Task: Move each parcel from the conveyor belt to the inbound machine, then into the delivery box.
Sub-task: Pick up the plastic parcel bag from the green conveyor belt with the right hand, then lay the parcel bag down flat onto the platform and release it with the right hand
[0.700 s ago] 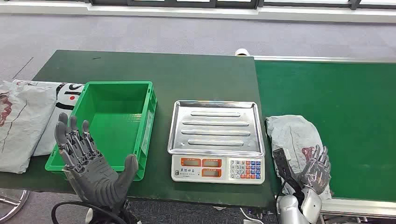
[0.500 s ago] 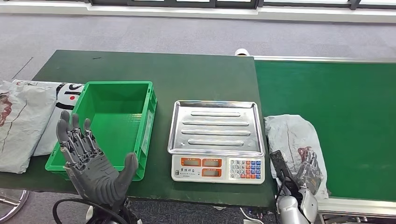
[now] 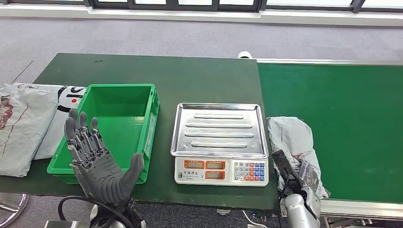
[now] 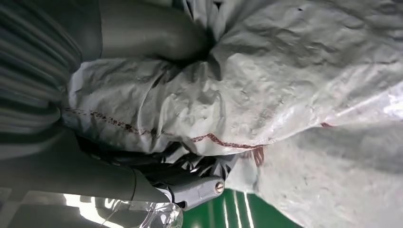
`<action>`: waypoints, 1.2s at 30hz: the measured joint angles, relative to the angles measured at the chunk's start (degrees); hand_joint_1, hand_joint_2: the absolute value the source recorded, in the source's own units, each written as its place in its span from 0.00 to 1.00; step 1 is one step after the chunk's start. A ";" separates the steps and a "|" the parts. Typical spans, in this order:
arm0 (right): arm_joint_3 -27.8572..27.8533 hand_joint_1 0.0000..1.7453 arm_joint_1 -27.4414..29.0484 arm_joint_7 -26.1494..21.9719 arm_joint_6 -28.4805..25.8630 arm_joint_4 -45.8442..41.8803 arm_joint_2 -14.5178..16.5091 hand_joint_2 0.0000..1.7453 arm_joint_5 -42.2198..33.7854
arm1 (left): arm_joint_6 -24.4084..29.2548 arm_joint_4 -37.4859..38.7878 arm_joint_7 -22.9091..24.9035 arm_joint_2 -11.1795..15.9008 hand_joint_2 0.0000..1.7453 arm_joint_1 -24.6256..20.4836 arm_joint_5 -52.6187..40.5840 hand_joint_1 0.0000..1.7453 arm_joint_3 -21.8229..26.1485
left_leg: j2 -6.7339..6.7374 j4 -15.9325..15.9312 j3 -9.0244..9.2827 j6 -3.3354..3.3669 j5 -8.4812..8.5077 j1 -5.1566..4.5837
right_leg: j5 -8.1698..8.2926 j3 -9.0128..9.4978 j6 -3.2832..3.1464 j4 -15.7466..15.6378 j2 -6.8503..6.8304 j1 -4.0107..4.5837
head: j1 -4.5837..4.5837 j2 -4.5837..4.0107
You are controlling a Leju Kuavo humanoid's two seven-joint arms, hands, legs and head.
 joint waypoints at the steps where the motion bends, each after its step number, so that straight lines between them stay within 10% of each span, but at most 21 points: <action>1: 0.17 1.00 -0.10 0.10 -0.51 0.11 -0.14 1.00 -0.28 | 0.07 0.09 0.00 0.02 1.00 0.00 0.01 0.00 0.01 | 0.00 0.01 0.01 0.01 0.01 0.00 | 0.01 0.02 0.02 0.00 0.00 0.00 | 0.00 0.01; 12: 0.44 1.00 2.71 -7.30 -12.78 -4.22 0.56 1.00 -8.68 | 1.68 0.64 -0.01 0.14 1.00 -0.01 0.01 0.00 0.04 | -0.26 0.03 0.16 0.07 0.08 -0.01 | 0.02 -0.26 0.03 0.01 -0.22 -0.07 | 0.00 0.00; 19: -3.14 1.00 10.73 -35.77 -17.38 -35.38 6.23 1.00 -29.45 | 0.31 1.50 0.02 0.13 1.00 -1.00 0.70 0.00 0.04 | -0.51 0.03 -0.25 0.02 0.18 -0.07 | 0.02 -0.62 0.04 0.04 -0.46 -0.11 | 0.00 0.00; 28: 1.78 1.00 14.49 -30.24 -17.23 -59.88 8.77 1.00 -23.69 | -2.93 3.18 0.02 -0.37 1.00 -3.01 1.40 0.00 0.18 | -0.21 0.01 -0.68 0.06 0.08 -0.07 | 0.01 -0.61 0.05 0.05 -0.18 -0.13 | -0.02 -0.01; 36: 17.26 1.00 10.02 -23.74 -17.03 -45.31 8.96 1.00 -9.12 | -5.23 3.81 0.02 -0.96 1.00 -3.64 1.14 0.00 0.80 | -0.03 -0.01 -0.65 -0.09 0.20 0.07 | 0.11 -0.62 -0.08 0.09 -0.01 -0.12 | -0.01 0.00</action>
